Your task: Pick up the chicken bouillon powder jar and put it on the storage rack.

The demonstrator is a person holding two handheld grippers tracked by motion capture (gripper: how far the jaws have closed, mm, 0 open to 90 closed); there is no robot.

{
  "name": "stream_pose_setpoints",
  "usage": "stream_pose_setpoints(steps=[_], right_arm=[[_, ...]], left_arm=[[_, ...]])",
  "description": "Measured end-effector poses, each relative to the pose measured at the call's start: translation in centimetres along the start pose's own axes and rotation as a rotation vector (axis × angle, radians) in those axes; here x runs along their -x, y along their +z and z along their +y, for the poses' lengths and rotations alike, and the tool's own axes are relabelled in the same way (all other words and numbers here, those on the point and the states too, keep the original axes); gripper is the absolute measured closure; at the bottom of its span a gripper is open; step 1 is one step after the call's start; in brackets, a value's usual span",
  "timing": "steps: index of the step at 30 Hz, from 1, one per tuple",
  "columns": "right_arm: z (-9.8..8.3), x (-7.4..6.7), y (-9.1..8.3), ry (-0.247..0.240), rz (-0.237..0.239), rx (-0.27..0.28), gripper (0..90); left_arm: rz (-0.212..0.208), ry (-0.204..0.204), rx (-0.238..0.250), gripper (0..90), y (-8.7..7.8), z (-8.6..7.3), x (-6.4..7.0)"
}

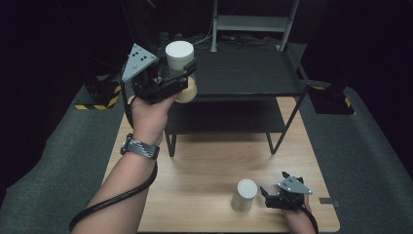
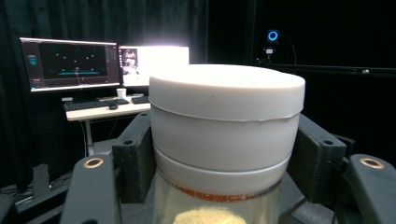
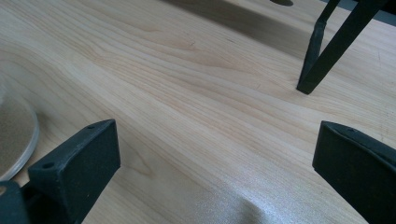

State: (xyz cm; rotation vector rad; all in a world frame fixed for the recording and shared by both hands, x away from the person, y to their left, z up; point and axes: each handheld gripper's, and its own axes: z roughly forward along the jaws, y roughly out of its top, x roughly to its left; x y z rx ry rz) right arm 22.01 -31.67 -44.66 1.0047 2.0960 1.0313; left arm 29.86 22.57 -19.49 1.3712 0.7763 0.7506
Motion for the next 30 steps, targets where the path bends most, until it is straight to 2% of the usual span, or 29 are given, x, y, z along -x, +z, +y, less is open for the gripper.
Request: stream_pose_setpoints(steps=[6, 16, 30], right_arm=[[0.0, 0.1, 0.0, 0.003, 0.002, 0.001, 0.1], [-0.1, 0.2, 0.0, 0.006, 0.006, 0.006, 0.2], [-0.2, 0.4, -0.1, 0.013, 0.013, 0.011, 0.2]], left_arm=[[0.016, 0.014, -0.013, 34.0, 1.4, 0.2, 0.1], [0.037, 0.006, -0.030, 34.0, 3.5, 0.1, 0.1], [0.053, 0.010, -0.047, 34.0, 5.4, -0.1, 0.6]])
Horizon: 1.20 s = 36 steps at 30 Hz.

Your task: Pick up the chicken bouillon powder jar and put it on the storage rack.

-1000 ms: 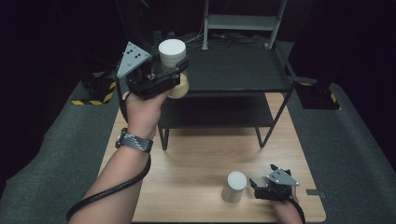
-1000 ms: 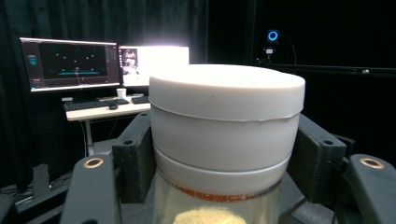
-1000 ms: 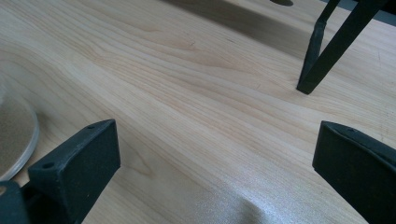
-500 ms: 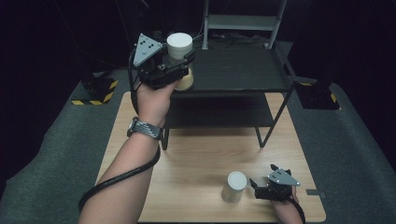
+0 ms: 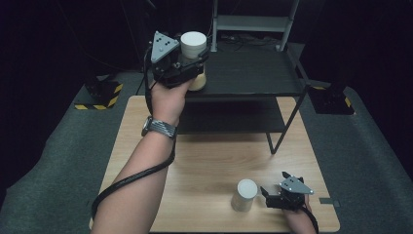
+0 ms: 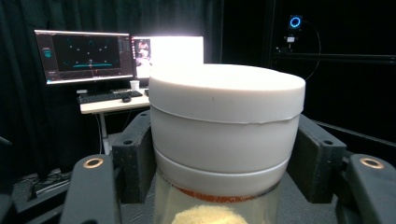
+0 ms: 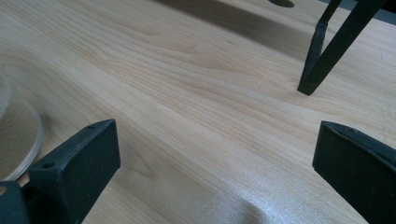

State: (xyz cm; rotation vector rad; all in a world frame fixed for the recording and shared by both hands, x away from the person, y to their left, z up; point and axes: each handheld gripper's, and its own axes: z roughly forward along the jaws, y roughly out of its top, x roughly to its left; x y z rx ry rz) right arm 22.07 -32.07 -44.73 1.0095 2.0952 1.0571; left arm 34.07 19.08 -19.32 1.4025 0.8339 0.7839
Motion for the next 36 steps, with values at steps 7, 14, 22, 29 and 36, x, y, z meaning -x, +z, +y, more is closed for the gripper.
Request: stream_pose_setpoints(steps=[7, 14, 22, 29, 36], right_arm=[[0.01, 0.04, 0.01, 0.002, 0.002, -0.001, 0.2], [0.00, 0.09, 0.00, 0.004, 0.004, 0.000, 0.2], [0.03, 0.07, 0.02, 0.000, 0.003, -0.002, 0.2], [0.02, 0.09, 0.04, 0.002, 0.004, 0.000, 0.2], [0.03, 0.02, 0.04, 0.000, 0.001, 0.000, 0.2]], left_arm=[[0.003, 0.003, -0.001, 33.9, 0.59, -0.29, 0.25], [0.000, -0.002, 0.005, 33.9, 0.83, -0.48, 0.17], [-0.003, 0.001, 0.003, 33.8, 0.69, -0.47, 0.07], [-0.007, -0.010, 0.006, 33.3, 0.68, -0.64, -0.36], [-0.010, -0.010, 0.008, 29.9, 0.59, -0.64, -0.25]])
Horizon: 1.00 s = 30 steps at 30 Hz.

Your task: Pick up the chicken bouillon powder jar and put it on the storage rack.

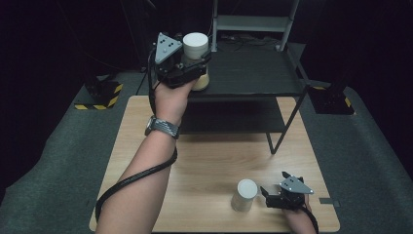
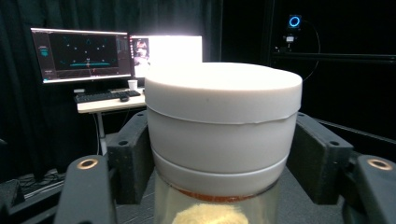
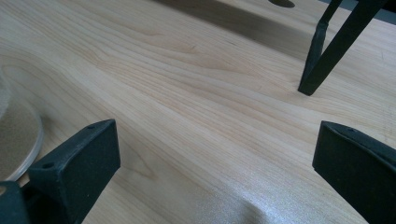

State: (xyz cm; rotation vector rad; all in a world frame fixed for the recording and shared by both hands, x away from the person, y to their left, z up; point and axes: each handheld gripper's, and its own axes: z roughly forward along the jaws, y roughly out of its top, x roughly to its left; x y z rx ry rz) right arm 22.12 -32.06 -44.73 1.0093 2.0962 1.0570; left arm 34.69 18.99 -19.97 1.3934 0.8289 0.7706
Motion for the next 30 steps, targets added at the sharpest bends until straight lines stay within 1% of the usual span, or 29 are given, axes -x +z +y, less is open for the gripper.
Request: stream_pose_setpoints(steps=[6, 8, 9, 12, 13, 17, 18, 20, 22, 24, 30], right_arm=[[0.0, -0.1, 0.0, -0.003, -0.002, -0.002, 0.2], [0.0, -0.1, 0.0, -0.003, -0.002, -0.002, 0.2], [0.0, -0.1, 0.0, -0.003, -0.003, -0.003, 0.1], [0.1, -0.1, 0.0, -0.004, -0.003, -0.004, 0.1], [0.1, -0.1, 0.0, -0.005, -0.003, -0.004, 0.2], [0.1, 0.0, 0.0, -0.002, -0.001, -0.004, 0.2], [0.0, 0.0, 0.0, -0.001, -0.001, -0.002, 0.2], [0.0, 0.0, 0.0, 0.000, -0.002, -0.001, 0.2], [0.0, 0.0, 0.0, 0.000, -0.002, 0.000, 0.2], [0.0, -0.1, 0.0, -0.001, -0.003, -0.002, 0.2], [0.0, -0.2, 0.0, -0.007, -0.007, -0.001, 0.2]], left_arm=[[-0.011, -0.010, 0.002, 24.1, -0.4, 0.1, 0.0], [0.001, -0.008, 0.000, 19.1, -0.4, 0.3, 0.3], [0.000, -0.012, -0.004, 16.5, -0.5, 0.3, 0.3], [0.014, -0.013, -0.012, 11.8, -0.7, 0.6, 0.7], [0.010, -0.014, -0.013, 9.7, -0.8, 0.6, 0.7], [0.018, 0.006, -0.026, 0.6, -1.3, 0.8, 1.1], [0.021, 0.009, -0.031, 0.4, -1.5, 0.8, 1.2], [0.024, 0.009, -0.019, 0.4, -2.1, 0.6, 1.4], [0.025, 0.019, -0.017, 0.4, -2.7, 0.6, 1.6], [0.021, 0.017, -0.016, 0.4, -3.2, 0.6, 1.6], [0.010, 0.034, -0.016, 0.4, -5.0, 0.3, 1.3]])
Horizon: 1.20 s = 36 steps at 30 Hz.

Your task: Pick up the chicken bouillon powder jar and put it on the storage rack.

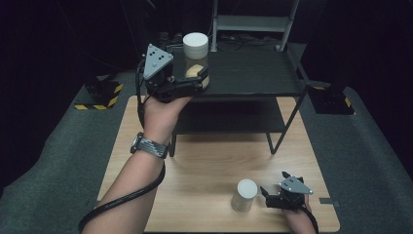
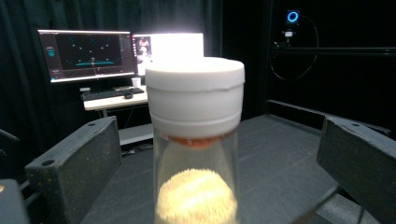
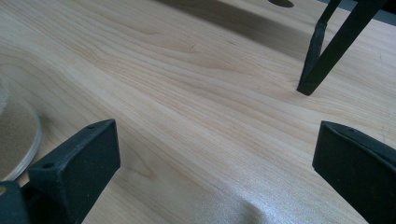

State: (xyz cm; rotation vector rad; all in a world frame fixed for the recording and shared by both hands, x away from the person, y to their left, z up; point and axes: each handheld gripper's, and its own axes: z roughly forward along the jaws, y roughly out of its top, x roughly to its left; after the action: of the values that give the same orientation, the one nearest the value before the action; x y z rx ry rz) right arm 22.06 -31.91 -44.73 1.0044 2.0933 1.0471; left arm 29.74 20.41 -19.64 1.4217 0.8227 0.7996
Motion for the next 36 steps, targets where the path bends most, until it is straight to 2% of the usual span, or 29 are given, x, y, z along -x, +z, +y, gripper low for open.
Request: stream_pose_setpoints(steps=[12, 17, 32, 36], right_arm=[[0.1, -0.1, 0.0, -0.003, -0.002, -0.004, 0.2], [0.1, -0.2, 0.0, -0.005, -0.004, -0.005, 0.2], [0.1, -0.2, 0.1, -0.010, -0.004, -0.008, 0.2], [0.2, -0.2, 0.1, -0.011, -0.004, -0.008, 0.2]], left_arm=[[0.008, -0.015, 0.021, 0.4, -3.7, -2.4, -1.0], [0.010, -0.015, 0.026, 0.4, -4.7, -3.3, -1.3], [0.034, 0.006, 0.012, 0.4, -7.6, -6.1, -1.1], [0.037, 0.000, 0.007, 0.4, -8.3, -7.0, -1.1]])
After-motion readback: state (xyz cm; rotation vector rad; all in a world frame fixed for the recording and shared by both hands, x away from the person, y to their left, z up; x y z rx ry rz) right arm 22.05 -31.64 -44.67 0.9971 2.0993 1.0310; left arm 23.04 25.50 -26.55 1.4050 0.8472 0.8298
